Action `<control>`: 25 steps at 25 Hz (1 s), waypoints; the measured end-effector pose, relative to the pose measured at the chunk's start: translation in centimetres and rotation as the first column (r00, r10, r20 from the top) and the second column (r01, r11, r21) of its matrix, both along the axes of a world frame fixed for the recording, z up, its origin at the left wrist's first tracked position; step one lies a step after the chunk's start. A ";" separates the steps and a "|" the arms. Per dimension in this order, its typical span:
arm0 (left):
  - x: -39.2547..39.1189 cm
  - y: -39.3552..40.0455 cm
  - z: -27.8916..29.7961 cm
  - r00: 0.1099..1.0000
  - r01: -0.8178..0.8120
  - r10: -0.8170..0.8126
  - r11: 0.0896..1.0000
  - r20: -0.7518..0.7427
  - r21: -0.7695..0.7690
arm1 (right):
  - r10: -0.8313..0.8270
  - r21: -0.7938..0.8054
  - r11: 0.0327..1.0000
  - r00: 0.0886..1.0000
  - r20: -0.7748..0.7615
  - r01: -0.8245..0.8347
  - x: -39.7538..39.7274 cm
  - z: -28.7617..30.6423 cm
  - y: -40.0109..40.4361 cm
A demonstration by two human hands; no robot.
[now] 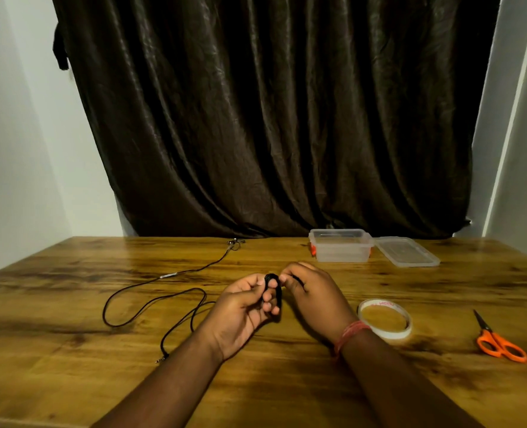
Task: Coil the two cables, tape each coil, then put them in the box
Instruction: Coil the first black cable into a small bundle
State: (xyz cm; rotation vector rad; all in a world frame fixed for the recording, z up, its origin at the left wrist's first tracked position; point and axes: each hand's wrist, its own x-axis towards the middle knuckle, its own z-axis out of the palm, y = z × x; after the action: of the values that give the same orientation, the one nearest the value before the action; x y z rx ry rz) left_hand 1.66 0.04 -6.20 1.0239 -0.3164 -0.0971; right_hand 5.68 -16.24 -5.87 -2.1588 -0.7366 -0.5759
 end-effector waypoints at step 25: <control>1.1 0.0 -1.4 0.915 -0.386 0.257 0.782 0.310 0.490 | 0.087 -0.079 0.994 0.991 0.104 -0.079 -0.3 0.5 -0.3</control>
State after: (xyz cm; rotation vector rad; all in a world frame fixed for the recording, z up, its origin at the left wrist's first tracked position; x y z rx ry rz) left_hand 2.78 0.01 -7.56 1.6543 -0.3222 0.2649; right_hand 5.38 -16.55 -5.34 -2.1673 -0.9158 -0.6331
